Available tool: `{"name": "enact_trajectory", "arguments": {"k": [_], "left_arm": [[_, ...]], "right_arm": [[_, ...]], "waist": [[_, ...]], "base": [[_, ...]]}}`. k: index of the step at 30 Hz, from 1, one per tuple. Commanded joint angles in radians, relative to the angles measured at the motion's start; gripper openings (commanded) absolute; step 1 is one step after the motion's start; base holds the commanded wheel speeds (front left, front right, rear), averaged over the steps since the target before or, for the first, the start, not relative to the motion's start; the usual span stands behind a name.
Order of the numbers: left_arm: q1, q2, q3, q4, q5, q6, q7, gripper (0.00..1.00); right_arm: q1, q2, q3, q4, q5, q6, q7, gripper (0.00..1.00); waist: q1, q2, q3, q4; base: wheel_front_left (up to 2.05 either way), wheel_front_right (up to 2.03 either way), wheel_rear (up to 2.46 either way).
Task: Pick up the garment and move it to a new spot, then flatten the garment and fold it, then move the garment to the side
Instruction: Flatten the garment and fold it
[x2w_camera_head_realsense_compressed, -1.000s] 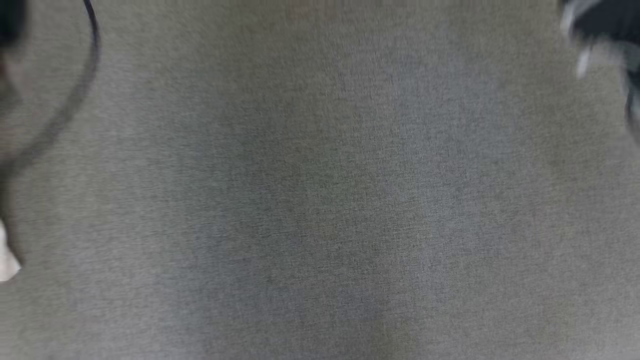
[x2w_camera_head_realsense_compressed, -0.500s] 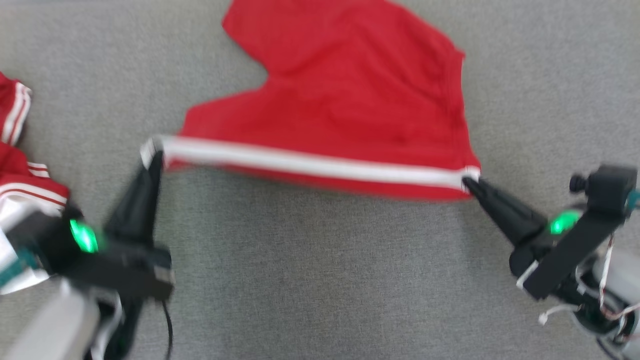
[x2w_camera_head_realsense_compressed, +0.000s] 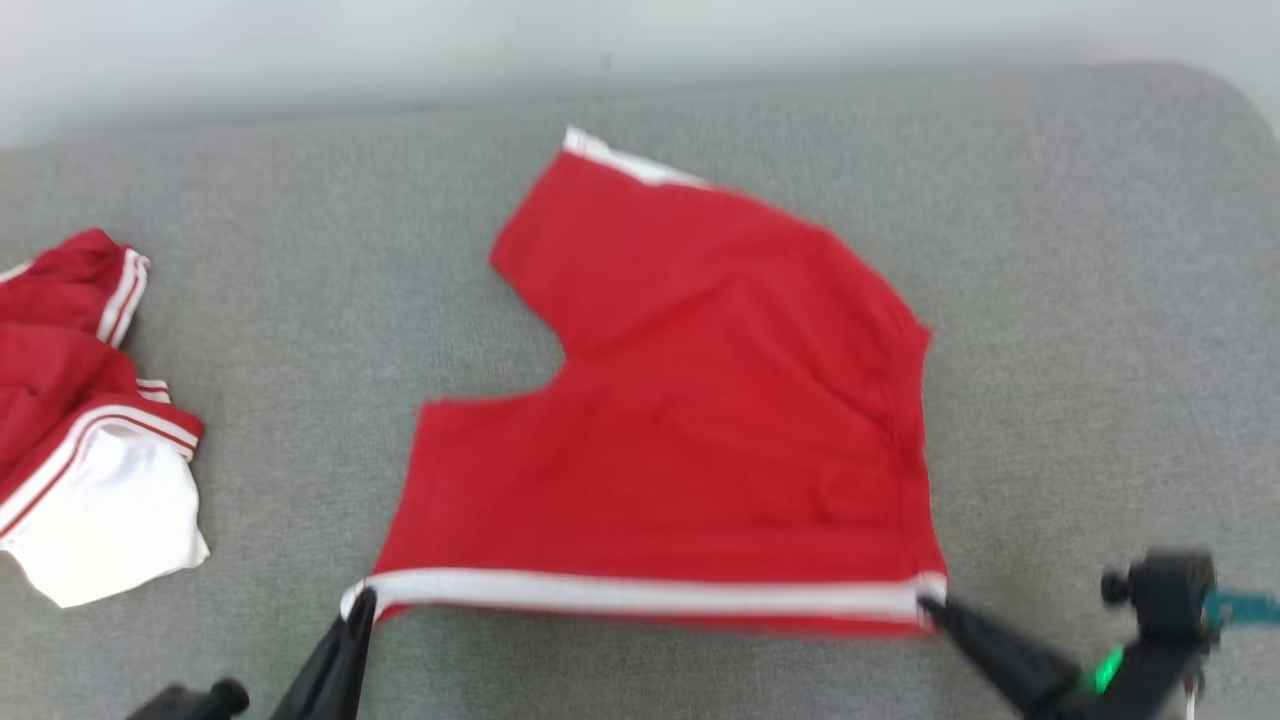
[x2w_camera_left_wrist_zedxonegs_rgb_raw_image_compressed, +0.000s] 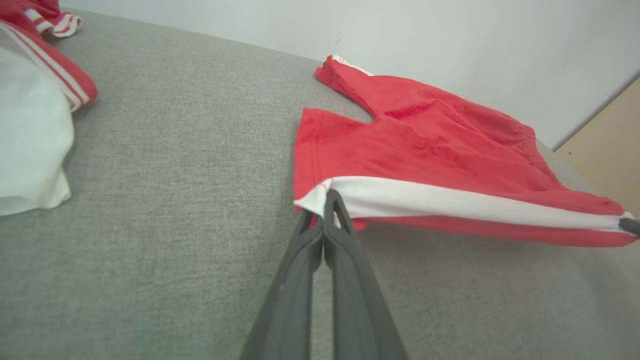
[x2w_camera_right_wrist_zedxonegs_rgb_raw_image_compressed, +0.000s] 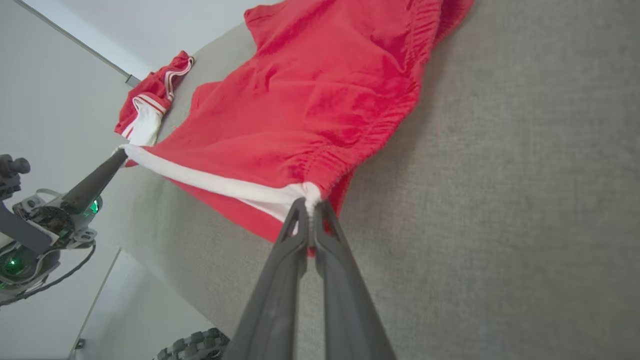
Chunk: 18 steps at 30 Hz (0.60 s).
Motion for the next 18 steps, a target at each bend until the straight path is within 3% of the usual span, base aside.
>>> {"name": "enact_trajectory", "arguments": {"k": [1,11,18], "left_arm": [[0.026,-0.008,0.012,0.009,0.011,-0.003,-0.003,0.0],[0.102,-0.013,0.069,-0.005,0.067,-0.005,-0.003,0.0],[-0.014,0.084,0.021,-0.051,0.099,-0.006,0.012,0.0]], "right_arm": [[0.032,-0.006,0.012,-0.006,0.003,-0.002,0.001,0.0],[0.172,0.0,0.003,-0.098,0.057,-0.002,0.001,0.0],[0.168,0.055,-0.056,-0.145,0.066,-0.002,-0.004,0.0]], "waist": [[0.0002,0.0002,-0.035,0.007],[0.0002,0.0002,-0.071,-0.008],[0.0002,0.0002,-0.051,-0.05]], "base": [[0.0,0.0,0.0],[0.0,0.0,0.0],[0.0,0.0,0.0]]}}
